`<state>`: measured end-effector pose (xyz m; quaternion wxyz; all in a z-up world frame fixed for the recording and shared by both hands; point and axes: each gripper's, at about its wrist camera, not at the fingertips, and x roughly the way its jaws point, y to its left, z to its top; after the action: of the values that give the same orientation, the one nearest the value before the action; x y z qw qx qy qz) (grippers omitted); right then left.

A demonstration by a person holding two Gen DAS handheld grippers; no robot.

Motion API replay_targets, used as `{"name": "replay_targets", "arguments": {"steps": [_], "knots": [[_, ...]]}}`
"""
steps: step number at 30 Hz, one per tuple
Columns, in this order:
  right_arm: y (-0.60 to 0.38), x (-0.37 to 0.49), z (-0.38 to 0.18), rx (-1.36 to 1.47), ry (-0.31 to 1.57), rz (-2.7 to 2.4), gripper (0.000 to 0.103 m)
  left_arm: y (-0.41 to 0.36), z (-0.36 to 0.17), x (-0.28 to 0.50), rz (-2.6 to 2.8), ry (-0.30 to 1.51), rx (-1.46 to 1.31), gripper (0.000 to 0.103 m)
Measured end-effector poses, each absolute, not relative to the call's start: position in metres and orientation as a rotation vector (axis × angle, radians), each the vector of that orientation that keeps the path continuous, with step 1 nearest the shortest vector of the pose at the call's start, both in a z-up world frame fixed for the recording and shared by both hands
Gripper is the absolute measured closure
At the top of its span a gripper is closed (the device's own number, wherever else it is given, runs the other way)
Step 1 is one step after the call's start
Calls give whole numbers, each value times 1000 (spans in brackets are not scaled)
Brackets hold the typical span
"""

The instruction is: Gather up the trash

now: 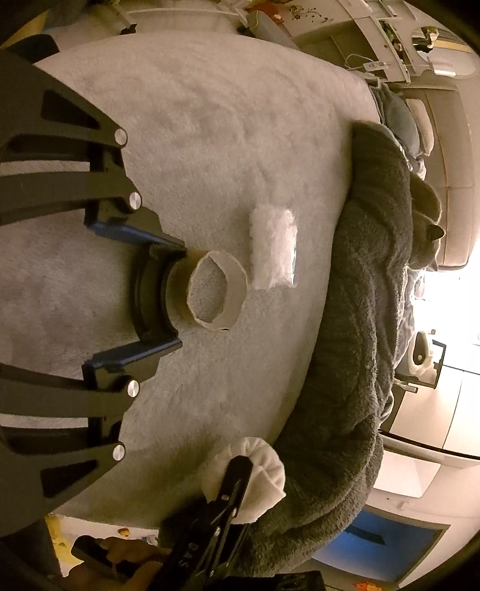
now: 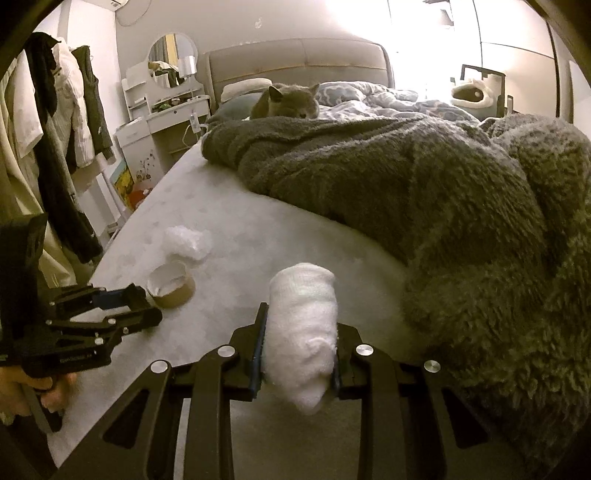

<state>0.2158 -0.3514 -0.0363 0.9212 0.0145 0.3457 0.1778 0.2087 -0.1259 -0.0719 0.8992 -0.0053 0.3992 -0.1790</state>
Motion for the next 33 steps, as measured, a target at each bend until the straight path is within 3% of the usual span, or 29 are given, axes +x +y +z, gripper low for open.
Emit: {"name": "replay_targets", "arguments": {"steps": [12, 33], "knots": [[-297, 222, -17, 13, 701, 429, 75, -91, -68, 197, -347, 837, -26, 54], [-157, 224, 3, -42, 697, 605, 75, 41, -55, 167, -197, 847, -93, 54]]}}
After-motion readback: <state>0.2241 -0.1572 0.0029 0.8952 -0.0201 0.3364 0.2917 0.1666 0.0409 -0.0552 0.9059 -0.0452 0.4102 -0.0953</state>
